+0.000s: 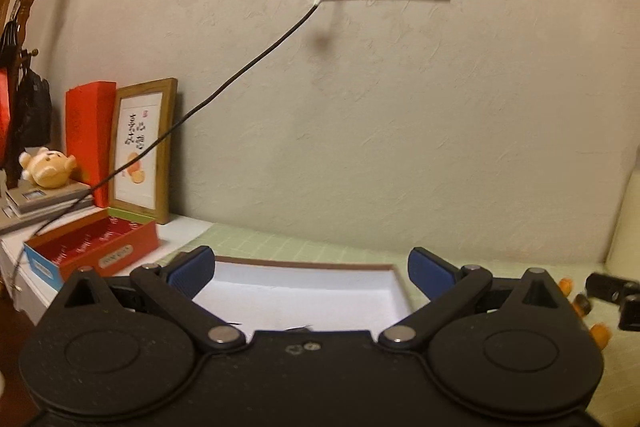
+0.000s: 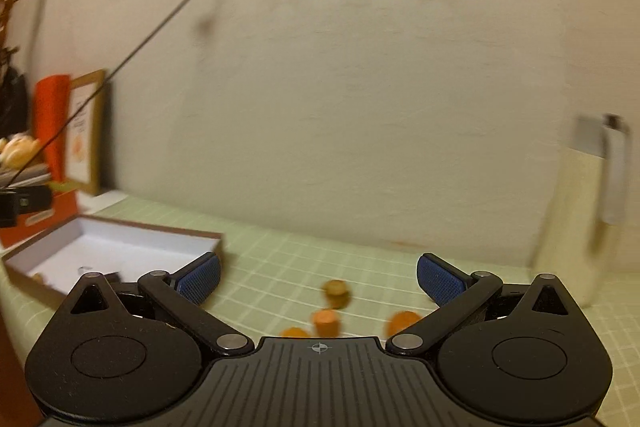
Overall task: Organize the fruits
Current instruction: 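Move both open tools back over the remaining fruit on the table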
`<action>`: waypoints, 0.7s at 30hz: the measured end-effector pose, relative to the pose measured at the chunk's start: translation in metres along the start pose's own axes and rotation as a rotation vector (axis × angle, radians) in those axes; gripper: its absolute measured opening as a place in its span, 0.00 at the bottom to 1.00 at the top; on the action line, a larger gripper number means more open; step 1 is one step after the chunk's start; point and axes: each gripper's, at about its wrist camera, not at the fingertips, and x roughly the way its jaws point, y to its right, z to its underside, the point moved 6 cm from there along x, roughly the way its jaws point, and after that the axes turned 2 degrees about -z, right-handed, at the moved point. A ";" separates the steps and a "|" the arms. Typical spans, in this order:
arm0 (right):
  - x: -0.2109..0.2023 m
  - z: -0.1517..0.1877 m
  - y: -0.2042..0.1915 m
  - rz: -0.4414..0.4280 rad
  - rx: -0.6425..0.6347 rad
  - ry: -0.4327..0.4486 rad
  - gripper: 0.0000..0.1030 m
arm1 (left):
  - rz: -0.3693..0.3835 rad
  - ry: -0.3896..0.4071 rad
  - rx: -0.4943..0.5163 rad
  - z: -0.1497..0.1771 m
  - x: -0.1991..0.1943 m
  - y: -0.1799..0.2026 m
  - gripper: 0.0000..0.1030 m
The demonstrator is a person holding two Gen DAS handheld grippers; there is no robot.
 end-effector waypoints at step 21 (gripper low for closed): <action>-0.052 0.000 0.077 0.137 0.054 0.060 1.00 | 0.164 -0.055 0.055 0.024 -0.017 0.094 0.94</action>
